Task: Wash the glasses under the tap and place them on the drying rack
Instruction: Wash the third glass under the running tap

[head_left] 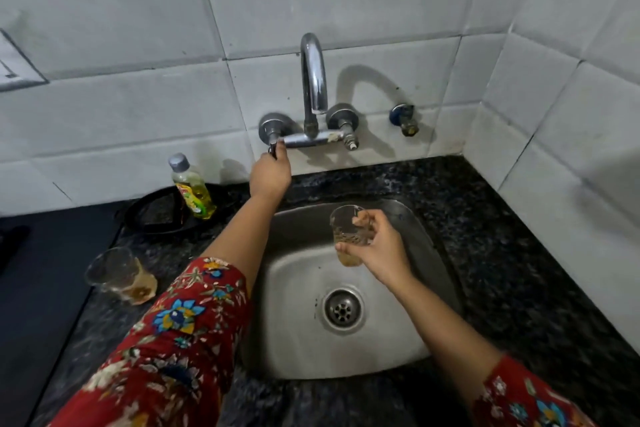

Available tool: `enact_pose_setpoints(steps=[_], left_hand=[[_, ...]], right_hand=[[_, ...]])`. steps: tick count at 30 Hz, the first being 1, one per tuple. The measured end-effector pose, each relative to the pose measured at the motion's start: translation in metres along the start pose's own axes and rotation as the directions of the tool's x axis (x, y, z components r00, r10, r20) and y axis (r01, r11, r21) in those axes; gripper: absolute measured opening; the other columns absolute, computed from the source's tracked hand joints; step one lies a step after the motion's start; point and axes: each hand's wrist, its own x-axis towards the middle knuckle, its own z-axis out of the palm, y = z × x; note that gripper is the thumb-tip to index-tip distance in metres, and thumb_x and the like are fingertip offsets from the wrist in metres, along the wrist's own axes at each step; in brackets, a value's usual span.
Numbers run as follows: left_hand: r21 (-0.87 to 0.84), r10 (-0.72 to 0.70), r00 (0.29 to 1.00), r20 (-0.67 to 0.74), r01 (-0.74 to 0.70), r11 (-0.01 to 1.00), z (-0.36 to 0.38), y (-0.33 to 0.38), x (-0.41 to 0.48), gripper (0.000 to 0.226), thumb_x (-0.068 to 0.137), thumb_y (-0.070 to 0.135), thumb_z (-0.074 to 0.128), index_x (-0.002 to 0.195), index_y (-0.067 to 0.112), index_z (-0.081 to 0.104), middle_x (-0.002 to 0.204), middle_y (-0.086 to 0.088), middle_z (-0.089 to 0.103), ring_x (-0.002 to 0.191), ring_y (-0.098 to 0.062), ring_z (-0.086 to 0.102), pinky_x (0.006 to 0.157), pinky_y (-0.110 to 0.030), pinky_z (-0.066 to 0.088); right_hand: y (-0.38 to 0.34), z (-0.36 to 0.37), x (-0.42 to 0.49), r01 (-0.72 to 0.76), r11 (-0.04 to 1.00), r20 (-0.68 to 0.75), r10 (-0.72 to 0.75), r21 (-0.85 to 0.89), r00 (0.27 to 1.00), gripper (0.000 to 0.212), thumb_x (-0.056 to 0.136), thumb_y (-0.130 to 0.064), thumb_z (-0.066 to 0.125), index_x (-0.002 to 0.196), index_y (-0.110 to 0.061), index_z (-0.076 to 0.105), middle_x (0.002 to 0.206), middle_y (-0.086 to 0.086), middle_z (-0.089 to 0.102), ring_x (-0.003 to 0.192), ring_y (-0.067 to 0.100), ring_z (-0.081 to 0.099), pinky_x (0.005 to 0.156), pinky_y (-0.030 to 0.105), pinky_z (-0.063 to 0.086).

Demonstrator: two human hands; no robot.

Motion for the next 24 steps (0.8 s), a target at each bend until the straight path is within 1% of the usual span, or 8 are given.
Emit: enact_pose_setpoints(steps=[5, 10, 11, 13, 15, 18, 21, 24], left_hand=[[-0.005, -0.026, 1.0, -0.008, 0.026, 1.0, 0.002, 0.001, 0.005, 0.071, 0.102, 0.046, 0.013, 0.111, -0.007, 0.058, 0.113, -0.028, 0.062, 0.103, -0.04, 0.058, 0.076, -0.036, 0.038], [-0.227, -0.08, 0.996, 0.032, 0.085, 0.97, 0.002, -0.006, 0.008, 0.065, 0.097, 0.057, 0.013, 0.074, 0.01, 0.051, 0.099, -0.026, 0.066, 0.093, -0.038, 0.065, 0.089, -0.05, 0.052], [-0.259, -0.089, 0.994, 0.065, 0.103, 0.96, 0.002, -0.008, 0.007, 0.068, 0.093, 0.064, 0.015, 0.077, 0.009, 0.052, 0.099, -0.025, 0.065, 0.096, -0.039, 0.064, 0.091, -0.052, 0.05], [-0.279, -0.106, 0.983, 0.148, 0.144, 0.95, 0.005, -0.02, 0.005, 0.086, 0.081, 0.077, 0.022, 0.117, 0.004, 0.051, 0.119, -0.027, 0.06, 0.114, -0.041, 0.057, 0.1, -0.056, 0.043], [-0.288, -0.077, 0.97, 0.23, 0.143, 0.947, 0.013, -0.043, -0.005, 0.072, 0.089, 0.056, 0.038, 0.148, 0.018, 0.022, 0.143, -0.019, 0.044, 0.129, -0.035, 0.045, 0.107, -0.05, 0.038], [-0.381, 0.109, 0.837, 0.536, 0.125, 0.916, 0.028, -0.087, -0.045, 0.088, 0.084, -0.005, 0.058, 0.151, 0.023, 0.009, 0.149, -0.008, 0.037, 0.133, -0.021, 0.041, 0.099, -0.035, 0.046], [-0.43, 0.286, 0.671, 0.684, 0.054, 0.901, 0.048, -0.107, -0.075, 0.096, 0.068, -0.014, 0.071, 0.145, 0.021, 0.025, 0.133, 0.001, 0.054, 0.122, -0.013, 0.054, 0.095, -0.035, 0.051], [-0.503, 0.261, 0.75, 0.608, 0.11, 0.857, 0.062, -0.108, -0.082, 0.073, 0.066, -0.015, 0.071, 0.131, 0.011, 0.048, 0.119, -0.005, 0.065, 0.111, -0.02, 0.063, 0.087, -0.031, 0.055]], right_hand=[[0.001, 0.0, 0.005, 0.021, 1.0, 0.038, -0.02, -0.016, 0.999, 0.054, 0.056, -0.022, 0.089, 0.09, -0.035, 0.05, 0.104, -0.007, 0.064, 0.099, 0.014, 0.063, 0.091, 0.042, 0.052], [0.0, 0.005, 0.008, 0.031, 0.999, 0.083, -0.029, -0.027, 0.996, 0.059, 0.057, -0.022, 0.089, 0.099, -0.033, 0.049, 0.107, -0.006, 0.064, 0.1, 0.015, 0.063, 0.092, 0.04, 0.052], [-0.001, 0.007, 0.008, 0.034, 0.999, 0.093, -0.031, -0.027, 0.995, 0.06, 0.057, -0.022, 0.089, 0.102, -0.031, 0.049, 0.107, -0.006, 0.064, 0.1, 0.014, 0.063, 0.092, 0.039, 0.052], [-0.002, 0.008, 0.008, 0.042, 0.999, 0.108, -0.04, -0.019, 0.993, 0.062, 0.058, -0.021, 0.088, 0.107, -0.028, 0.049, 0.108, -0.006, 0.064, 0.101, 0.013, 0.062, 0.091, 0.033, 0.052], [-0.004, 0.009, 0.007, 0.044, 0.999, 0.13, -0.046, 0.017, 0.99, 0.063, 0.06, -0.017, 0.087, 0.11, -0.025, 0.049, 0.107, -0.008, 0.063, 0.101, 0.008, 0.06, 0.085, 0.019, 0.05], [-0.004, 0.009, 0.006, 0.049, 0.997, 0.192, -0.059, 0.059, 0.98, 0.064, 0.062, -0.014, 0.086, 0.115, -0.019, 0.05, 0.106, -0.01, 0.063, 0.097, -0.003, 0.058, 0.079, 0.008, 0.047], [0.0, 0.014, 0.004, 0.058, 0.997, 0.253, -0.066, 0.041, 0.965, 0.067, 0.061, -0.016, 0.087, 0.117, -0.021, 0.049, 0.109, -0.007, 0.064, 0.101, 0.0, 0.06, 0.09, 0.023, 0.051], [0.002, 0.017, -0.001, 0.109, 0.993, 0.256, -0.096, -0.038, 0.962, 0.076, 0.064, -0.017, 0.085, 0.126, -0.023, 0.043, 0.122, -0.005, 0.055, 0.11, 0.004, 0.054, 0.099, 0.026, 0.046]])
